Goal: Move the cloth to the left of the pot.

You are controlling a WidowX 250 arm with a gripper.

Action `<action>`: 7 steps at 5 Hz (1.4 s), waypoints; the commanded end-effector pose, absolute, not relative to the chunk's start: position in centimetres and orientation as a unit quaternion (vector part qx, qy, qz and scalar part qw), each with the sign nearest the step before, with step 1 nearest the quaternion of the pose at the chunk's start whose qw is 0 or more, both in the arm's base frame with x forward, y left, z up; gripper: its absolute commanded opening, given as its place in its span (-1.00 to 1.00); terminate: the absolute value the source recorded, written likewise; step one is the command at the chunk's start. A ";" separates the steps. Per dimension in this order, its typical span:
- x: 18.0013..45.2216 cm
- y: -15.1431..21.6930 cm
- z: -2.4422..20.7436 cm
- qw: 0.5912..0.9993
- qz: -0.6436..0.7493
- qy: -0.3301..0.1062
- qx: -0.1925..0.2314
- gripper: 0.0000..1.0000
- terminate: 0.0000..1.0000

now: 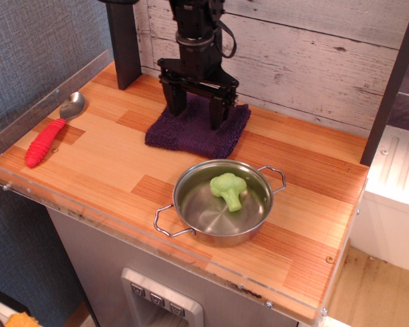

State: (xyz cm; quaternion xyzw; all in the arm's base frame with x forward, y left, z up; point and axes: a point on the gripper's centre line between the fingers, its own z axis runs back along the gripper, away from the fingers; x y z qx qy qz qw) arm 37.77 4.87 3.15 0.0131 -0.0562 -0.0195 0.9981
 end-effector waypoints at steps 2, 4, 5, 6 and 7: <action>37.1 8.2 -1.7 0.998 -0.029 0.010 0.046 1.00 -1.00; 34.2 9.7 -2.0 0.998 -0.045 0.026 0.027 1.00 -1.00; 31.4 10.7 -1.3 0.998 -0.050 0.032 0.019 1.00 -1.00; 28.5 11.8 -1.1 0.998 -0.043 0.039 0.016 1.00 -1.00; 25.5 12.8 -0.9 0.998 -0.034 0.050 0.019 1.00 -1.00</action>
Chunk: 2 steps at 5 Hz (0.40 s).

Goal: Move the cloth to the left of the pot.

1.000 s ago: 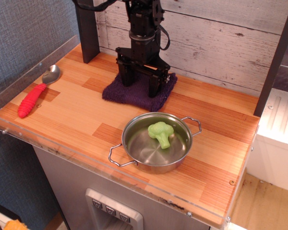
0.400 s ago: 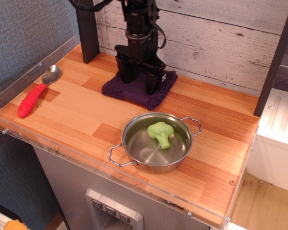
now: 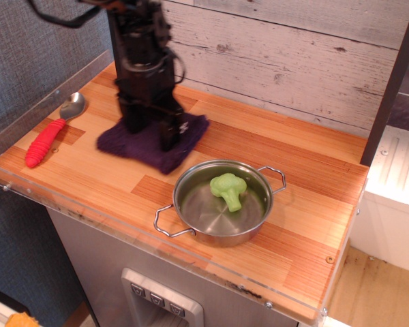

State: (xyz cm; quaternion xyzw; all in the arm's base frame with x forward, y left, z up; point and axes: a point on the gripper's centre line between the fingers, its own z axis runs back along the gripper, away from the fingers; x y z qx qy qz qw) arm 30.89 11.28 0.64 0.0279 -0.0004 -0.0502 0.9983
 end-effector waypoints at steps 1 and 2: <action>22.9 13.1 -0.6 0.997 -0.054 0.061 0.017 1.00 -1.00; 21.2 12.9 -0.5 0.995 -0.075 0.068 0.026 1.00 -1.00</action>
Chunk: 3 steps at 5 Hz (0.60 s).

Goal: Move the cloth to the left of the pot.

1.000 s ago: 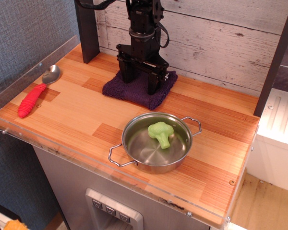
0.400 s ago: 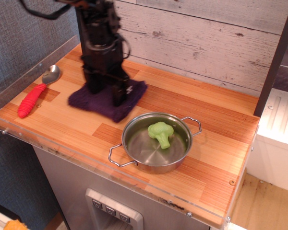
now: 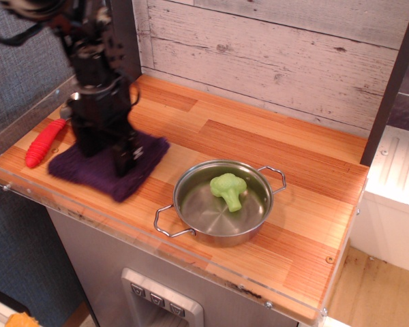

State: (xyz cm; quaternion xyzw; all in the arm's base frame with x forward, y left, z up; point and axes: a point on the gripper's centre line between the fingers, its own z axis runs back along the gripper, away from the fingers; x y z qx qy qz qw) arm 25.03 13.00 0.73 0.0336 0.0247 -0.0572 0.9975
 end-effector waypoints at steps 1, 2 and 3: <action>21.2 12.7 -0.2 0.995 -0.082 0.060 0.025 1.00 -1.00; 22.6 12.5 0.3 0.996 -0.077 0.042 0.017 1.00 -1.00; 24.4 12.3 1.1 0.997 -0.076 0.014 0.011 1.00 -1.00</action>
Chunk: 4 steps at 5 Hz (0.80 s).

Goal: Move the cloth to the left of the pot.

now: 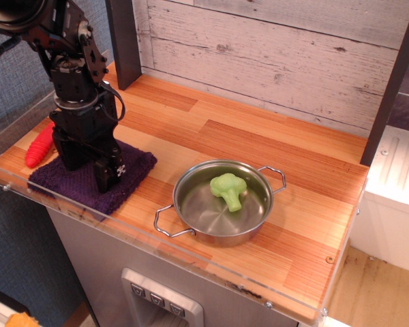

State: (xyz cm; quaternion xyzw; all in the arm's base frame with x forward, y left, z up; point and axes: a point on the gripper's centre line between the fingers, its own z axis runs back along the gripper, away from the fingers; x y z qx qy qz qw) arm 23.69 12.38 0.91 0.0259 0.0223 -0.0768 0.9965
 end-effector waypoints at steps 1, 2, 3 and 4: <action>26.0 12.2 3.2 0.997 -0.081 -0.016 0.009 1.00 -1.00; 25.6 12.8 5.7 0.996 -0.085 -0.035 0.012 1.00 -1.00; 24.3 13.8 8.3 0.995 -0.080 -0.052 0.043 1.00 -1.00; 23.2 14.4 11.1 0.994 -0.077 -0.060 0.050 1.00 -1.00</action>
